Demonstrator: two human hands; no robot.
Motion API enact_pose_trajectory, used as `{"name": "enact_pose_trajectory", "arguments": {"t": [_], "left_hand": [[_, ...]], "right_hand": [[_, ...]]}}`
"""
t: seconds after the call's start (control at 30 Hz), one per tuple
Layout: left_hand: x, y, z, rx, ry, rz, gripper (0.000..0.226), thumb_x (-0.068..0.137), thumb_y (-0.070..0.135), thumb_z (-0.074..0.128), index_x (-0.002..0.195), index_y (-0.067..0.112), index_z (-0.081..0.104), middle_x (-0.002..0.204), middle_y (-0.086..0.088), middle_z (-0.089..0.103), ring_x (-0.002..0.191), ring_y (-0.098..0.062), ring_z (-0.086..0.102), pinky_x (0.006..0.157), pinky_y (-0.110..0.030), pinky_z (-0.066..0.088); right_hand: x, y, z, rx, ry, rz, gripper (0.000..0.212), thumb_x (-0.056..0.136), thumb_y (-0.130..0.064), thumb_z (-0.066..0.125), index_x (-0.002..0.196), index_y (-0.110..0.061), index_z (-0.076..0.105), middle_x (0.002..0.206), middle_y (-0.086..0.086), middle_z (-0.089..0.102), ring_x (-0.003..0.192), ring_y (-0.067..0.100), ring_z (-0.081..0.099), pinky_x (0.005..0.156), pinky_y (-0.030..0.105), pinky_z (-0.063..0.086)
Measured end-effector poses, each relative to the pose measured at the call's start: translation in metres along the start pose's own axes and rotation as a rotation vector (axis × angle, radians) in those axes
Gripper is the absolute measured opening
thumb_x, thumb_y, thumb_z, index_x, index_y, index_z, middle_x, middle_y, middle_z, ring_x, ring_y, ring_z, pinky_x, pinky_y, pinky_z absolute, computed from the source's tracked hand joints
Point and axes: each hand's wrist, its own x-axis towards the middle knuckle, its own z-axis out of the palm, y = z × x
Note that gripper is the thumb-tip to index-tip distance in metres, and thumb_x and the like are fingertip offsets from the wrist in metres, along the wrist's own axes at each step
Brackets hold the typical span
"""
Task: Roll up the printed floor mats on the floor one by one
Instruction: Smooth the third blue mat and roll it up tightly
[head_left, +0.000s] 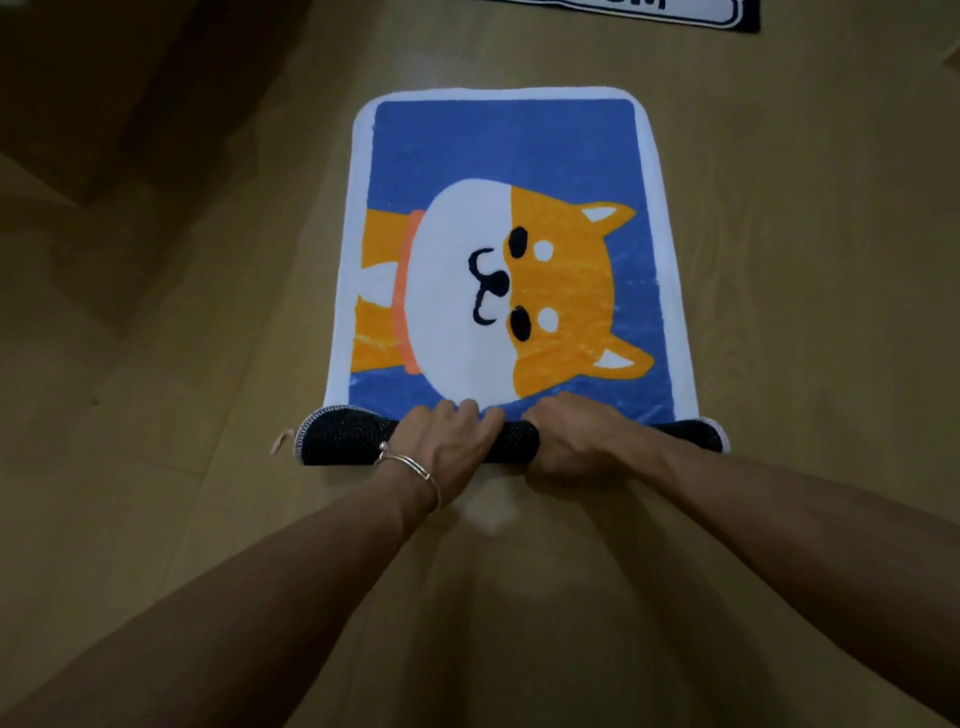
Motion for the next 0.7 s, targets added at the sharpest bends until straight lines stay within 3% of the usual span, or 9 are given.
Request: {"name": "enact_pose_trajectory", "arguments": {"t": [0.07,0.23,0.3,0.37,0.47,0.63,0.7], "left_hand": [[0.000,0.001,0.001,-0.046,-0.067,-0.004,0.027,0.093,0.021,0.045,0.119,0.016,0.042,0.105,-0.008,0.061,0.091,-0.031,0.060,0.061,-0.034,0.033],[0.017,-0.006,-0.006,-0.186,-0.275,-0.002,0.024,0.086,0.027,0.055,0.109,0.022,0.058,0.096,-0.003,0.063,0.086,-0.025,0.062,0.064,-0.029,0.041],[0.015,-0.006,-0.006,-0.170,-0.216,0.004,0.026,0.086,0.029,0.055,0.112,0.023,0.054,0.098,-0.003,0.062,0.087,-0.026,0.062,0.062,-0.030,0.039],[0.009,-0.003,-0.001,-0.113,-0.080,0.012,0.031,0.089,0.029,0.052,0.118,0.020,0.044,0.104,-0.004,0.057,0.090,-0.027,0.059,0.060,-0.032,0.035],[0.003,0.001,0.007,-0.113,-0.005,-0.025,0.027,0.091,0.029,0.048,0.115,0.018,0.041,0.103,-0.005,0.056,0.089,-0.029,0.059,0.059,-0.033,0.034],[0.014,-0.009,-0.001,-0.166,-0.110,-0.076,0.021,0.087,0.033,0.052,0.104,0.020,0.053,0.093,-0.004,0.064,0.084,-0.028,0.063,0.062,-0.031,0.040],[0.013,-0.008,-0.002,-0.136,-0.057,-0.031,0.025,0.088,0.031,0.051,0.110,0.020,0.047,0.098,-0.004,0.061,0.087,-0.028,0.061,0.061,-0.031,0.038]], "right_hand": [[-0.002,-0.001,0.000,-0.032,-0.055,0.001,0.011,0.076,-0.023,0.065,0.079,-0.022,0.055,0.078,0.000,0.060,0.070,0.019,0.060,0.057,0.032,0.047],[-0.006,0.000,0.023,-0.334,0.268,-0.155,0.023,0.088,-0.018,0.054,0.109,-0.014,0.046,0.101,0.006,0.056,0.092,0.028,0.054,0.066,0.035,0.030],[-0.006,0.000,0.020,-0.232,0.208,-0.118,0.024,0.085,-0.019,0.058,0.107,-0.016,0.049,0.095,0.003,0.056,0.089,0.026,0.057,0.064,0.035,0.036],[-0.002,-0.001,0.005,-0.101,0.036,-0.077,0.023,0.080,-0.022,0.064,0.101,-0.021,0.055,0.083,-0.003,0.057,0.079,0.022,0.058,0.063,0.036,0.048],[0.004,-0.003,-0.013,-0.107,-0.094,-0.086,0.023,0.079,-0.025,0.068,0.099,-0.023,0.057,0.080,-0.003,0.056,0.074,0.018,0.055,0.061,0.031,0.048],[-0.001,0.000,0.005,-0.392,0.272,-0.180,0.022,0.089,-0.018,0.054,0.108,-0.016,0.044,0.093,0.004,0.054,0.085,0.028,0.055,0.062,0.035,0.030],[-0.001,0.003,0.006,-0.314,0.251,-0.166,0.019,0.088,-0.018,0.055,0.103,-0.017,0.044,0.085,0.000,0.051,0.081,0.027,0.054,0.062,0.035,0.033]]}}
